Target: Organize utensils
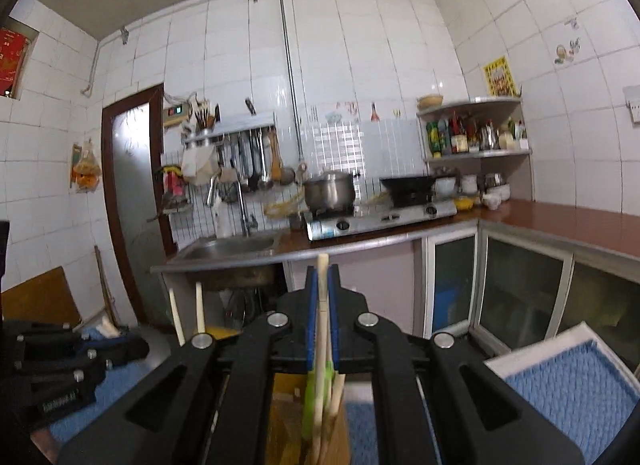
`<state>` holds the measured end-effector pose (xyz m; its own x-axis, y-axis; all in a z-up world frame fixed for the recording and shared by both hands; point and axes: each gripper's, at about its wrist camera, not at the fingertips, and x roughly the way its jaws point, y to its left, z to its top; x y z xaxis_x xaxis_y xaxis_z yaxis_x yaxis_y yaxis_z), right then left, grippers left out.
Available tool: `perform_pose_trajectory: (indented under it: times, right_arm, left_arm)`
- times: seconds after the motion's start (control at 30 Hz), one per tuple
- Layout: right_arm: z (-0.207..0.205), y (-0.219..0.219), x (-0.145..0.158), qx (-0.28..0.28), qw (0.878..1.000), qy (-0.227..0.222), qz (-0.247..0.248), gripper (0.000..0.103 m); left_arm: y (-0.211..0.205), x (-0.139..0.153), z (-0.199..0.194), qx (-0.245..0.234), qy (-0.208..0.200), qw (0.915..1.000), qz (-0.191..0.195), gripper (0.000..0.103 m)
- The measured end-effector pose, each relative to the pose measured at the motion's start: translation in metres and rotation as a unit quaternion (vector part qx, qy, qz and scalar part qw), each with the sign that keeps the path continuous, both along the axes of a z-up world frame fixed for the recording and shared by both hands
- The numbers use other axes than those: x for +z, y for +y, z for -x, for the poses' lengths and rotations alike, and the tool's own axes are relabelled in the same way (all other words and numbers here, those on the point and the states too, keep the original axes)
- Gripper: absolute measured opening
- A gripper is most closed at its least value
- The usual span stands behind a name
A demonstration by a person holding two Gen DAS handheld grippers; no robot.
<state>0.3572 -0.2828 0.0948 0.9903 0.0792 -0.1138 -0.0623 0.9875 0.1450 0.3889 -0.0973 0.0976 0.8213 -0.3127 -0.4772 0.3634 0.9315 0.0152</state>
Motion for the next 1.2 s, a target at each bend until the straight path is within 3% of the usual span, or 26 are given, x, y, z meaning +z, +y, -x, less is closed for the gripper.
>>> perform_pose_trajectory:
  times: [0.17, 0.2, 0.23, 0.27, 0.3, 0.33, 0.47, 0.53, 0.63, 0.87, 1.07, 1.2]
  right_arm:
    - [0.006, 0.002, -0.011, 0.019, 0.999, 0.045, 0.009, 0.007]
    - [0.010, 0.003, -0.009, 0.020, 0.998, 0.052, 0.012, 0.008]
    - [0.013, 0.003, -0.006, 0.020, 0.998, 0.055, 0.015, 0.013]
    - [0.017, 0.003, -0.004, 0.018, 0.998, 0.059, 0.019, 0.038]
    - [0.023, 0.002, 0.001, 0.014, 0.998, 0.060, 0.020, 0.063]
    - [0.028, 0.001, 0.004, 0.010, 0.998, 0.057, 0.019, 0.064]
    - [0.056, 0.001, 0.022, 0.004, 0.998, 0.059, 0.029, 0.065]
    - [0.075, 0.003, 0.029, 0.004, 0.998, 0.054, 0.033, 0.070]
    - [0.102, 0.008, 0.036, -0.001, 0.998, 0.045, 0.044, 0.080]
    - [0.174, 0.022, 0.029, 0.002, 0.999, 0.040, 0.037, 0.098]
    - [0.231, 0.032, 0.002, -0.004, 0.998, 0.052, 0.020, 0.099]
    - [0.265, 0.039, -0.020, -0.014, 0.998, 0.064, 0.004, 0.099]
  left_arm:
    - [0.011, 0.001, 0.010, 0.011, 0.011, 0.9996, 0.022, 0.005]
    - [0.015, 0.004, 0.015, 0.014, 0.011, 0.9995, 0.026, 0.011]
    - [0.020, 0.008, 0.020, 0.018, 0.009, 0.9994, 0.030, 0.023]
    - [0.024, 0.013, 0.027, 0.023, 0.004, 0.9991, 0.035, 0.031]
    - [0.029, 0.017, 0.033, 0.028, -0.001, 0.9988, 0.039, 0.049]
    - [0.035, 0.022, 0.043, 0.033, -0.010, 0.9983, 0.047, 0.059]
    - [0.054, 0.041, 0.077, 0.045, -0.027, 0.9970, 0.058, 0.067]
    - [0.063, 0.048, 0.095, 0.051, -0.038, 0.9959, 0.064, 0.081]
    - [0.076, 0.055, 0.126, 0.067, -0.062, 0.9935, 0.067, 0.094]
    - [0.092, 0.051, 0.195, 0.087, -0.077, 0.9914, 0.060, 0.098]
    - [0.090, 0.035, 0.243, 0.104, -0.090, 0.9896, 0.043, 0.098]
    - [0.092, 0.010, 0.273, 0.121, -0.085, 0.9875, 0.054, 0.098]
